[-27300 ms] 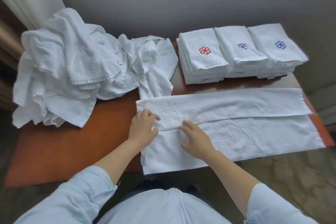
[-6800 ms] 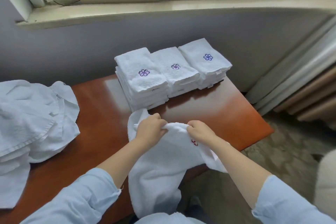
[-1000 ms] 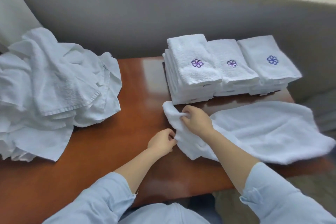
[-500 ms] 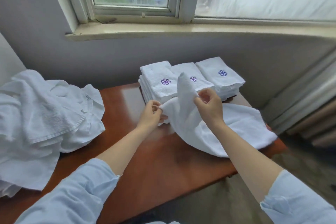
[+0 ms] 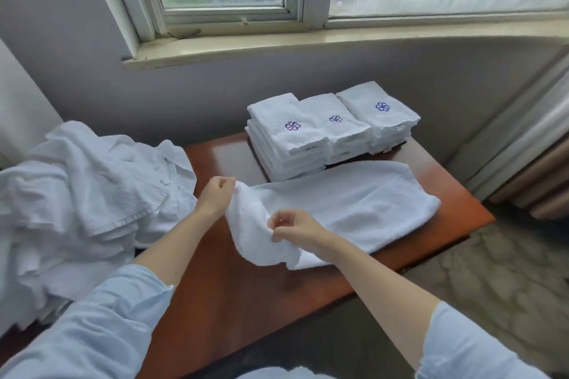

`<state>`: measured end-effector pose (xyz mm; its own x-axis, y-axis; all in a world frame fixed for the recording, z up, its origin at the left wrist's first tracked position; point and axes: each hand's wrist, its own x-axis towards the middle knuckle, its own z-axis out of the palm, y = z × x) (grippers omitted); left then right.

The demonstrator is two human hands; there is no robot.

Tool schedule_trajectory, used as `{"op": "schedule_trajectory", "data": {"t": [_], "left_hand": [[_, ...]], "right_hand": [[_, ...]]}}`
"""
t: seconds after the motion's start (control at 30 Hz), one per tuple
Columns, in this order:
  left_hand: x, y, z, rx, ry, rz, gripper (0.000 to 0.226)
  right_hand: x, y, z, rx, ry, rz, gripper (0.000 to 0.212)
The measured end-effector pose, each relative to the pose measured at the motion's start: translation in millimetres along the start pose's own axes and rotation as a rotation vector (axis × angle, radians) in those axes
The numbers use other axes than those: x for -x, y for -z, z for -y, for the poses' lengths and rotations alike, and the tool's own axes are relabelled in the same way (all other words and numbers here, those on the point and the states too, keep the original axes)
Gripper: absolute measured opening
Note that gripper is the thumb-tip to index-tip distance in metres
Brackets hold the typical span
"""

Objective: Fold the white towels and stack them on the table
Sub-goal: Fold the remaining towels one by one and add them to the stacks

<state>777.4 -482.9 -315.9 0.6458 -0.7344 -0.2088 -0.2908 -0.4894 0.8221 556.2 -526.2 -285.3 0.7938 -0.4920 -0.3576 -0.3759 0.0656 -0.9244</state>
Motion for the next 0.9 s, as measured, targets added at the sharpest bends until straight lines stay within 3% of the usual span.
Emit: {"op": "schedule_trajectory", "data": {"t": [0.1, 0.17, 0.27, 0.33, 0.53, 0.9], "left_hand": [[6, 12, 32, -0.071, 0.053, 0.029, 0.04], [10, 17, 49, -0.092, 0.062, 0.066, 0.039], [15, 12, 63, -0.094, 0.095, 0.185, 0.011], [19, -1, 65, -0.13, 0.095, 0.29, 0.02], [39, -45, 56, -0.294, -0.108, 0.542, 0.028], [33, -111, 17, -0.436, -0.214, 0.668, 0.041]], "right_hand": [[-20, -36, -26, 0.102, -0.082, 0.074, 0.026], [-26, -46, -38, 0.15, -0.1, -0.048, 0.032], [-26, -41, -51, 0.271, -0.117, -0.205, 0.034], [-21, -30, -57, 0.393, -0.146, -0.265, 0.032], [2, 4, -76, 0.577, -0.295, -0.352, 0.029], [25, 84, -96, 0.691, -0.367, -0.368, 0.033]]}}
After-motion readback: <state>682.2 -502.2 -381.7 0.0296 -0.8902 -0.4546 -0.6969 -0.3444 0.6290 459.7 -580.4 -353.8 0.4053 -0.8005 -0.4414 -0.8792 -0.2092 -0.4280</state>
